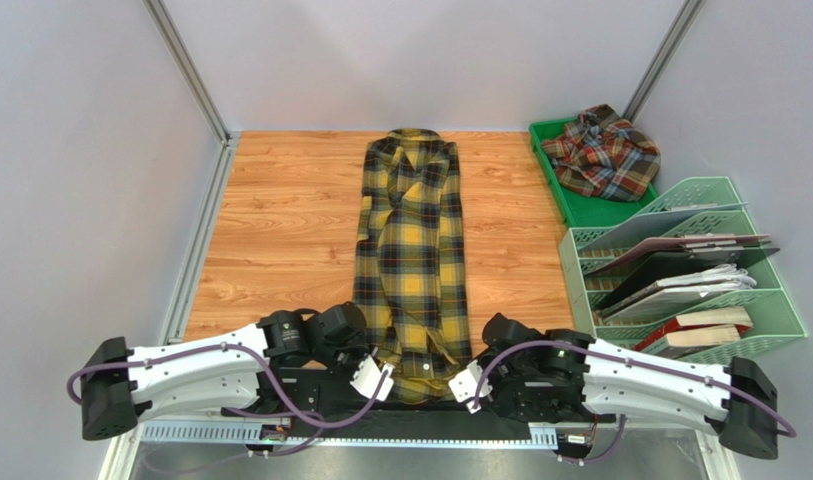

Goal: Fold and stack the long sleeve shirts
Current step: Fold the shirt

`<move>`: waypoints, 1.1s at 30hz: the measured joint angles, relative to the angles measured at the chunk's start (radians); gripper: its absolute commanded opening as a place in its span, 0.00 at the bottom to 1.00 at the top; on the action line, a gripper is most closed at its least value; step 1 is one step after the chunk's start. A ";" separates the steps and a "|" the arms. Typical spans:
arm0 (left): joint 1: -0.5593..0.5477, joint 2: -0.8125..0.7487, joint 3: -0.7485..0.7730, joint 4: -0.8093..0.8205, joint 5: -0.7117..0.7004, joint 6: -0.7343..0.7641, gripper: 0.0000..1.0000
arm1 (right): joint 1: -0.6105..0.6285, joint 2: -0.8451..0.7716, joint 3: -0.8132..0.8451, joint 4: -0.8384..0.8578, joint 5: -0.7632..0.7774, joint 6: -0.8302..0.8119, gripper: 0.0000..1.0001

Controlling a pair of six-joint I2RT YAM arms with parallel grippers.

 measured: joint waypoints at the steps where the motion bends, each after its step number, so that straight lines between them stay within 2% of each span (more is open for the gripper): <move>1: 0.000 -0.033 0.014 -0.023 0.014 0.000 0.00 | 0.000 -0.037 0.005 -0.012 0.004 0.007 0.00; 4: 0.000 -0.081 0.053 -0.069 0.043 -0.007 0.00 | 0.000 -0.098 0.047 -0.055 0.009 0.033 0.00; 14: 0.018 -0.080 0.065 -0.107 0.062 -0.044 0.00 | -0.048 -0.109 0.088 -0.079 0.059 0.087 0.00; 23: 0.132 -0.090 0.087 -0.116 0.111 -0.039 0.00 | -0.153 -0.034 0.160 -0.078 0.045 0.075 0.00; 28: 0.287 -0.001 0.187 -0.127 0.165 0.005 0.00 | -0.360 0.091 0.255 -0.078 -0.037 -0.005 0.00; 33: 0.508 0.242 0.394 -0.137 0.238 0.108 0.00 | -0.582 0.351 0.472 -0.071 -0.140 -0.095 0.00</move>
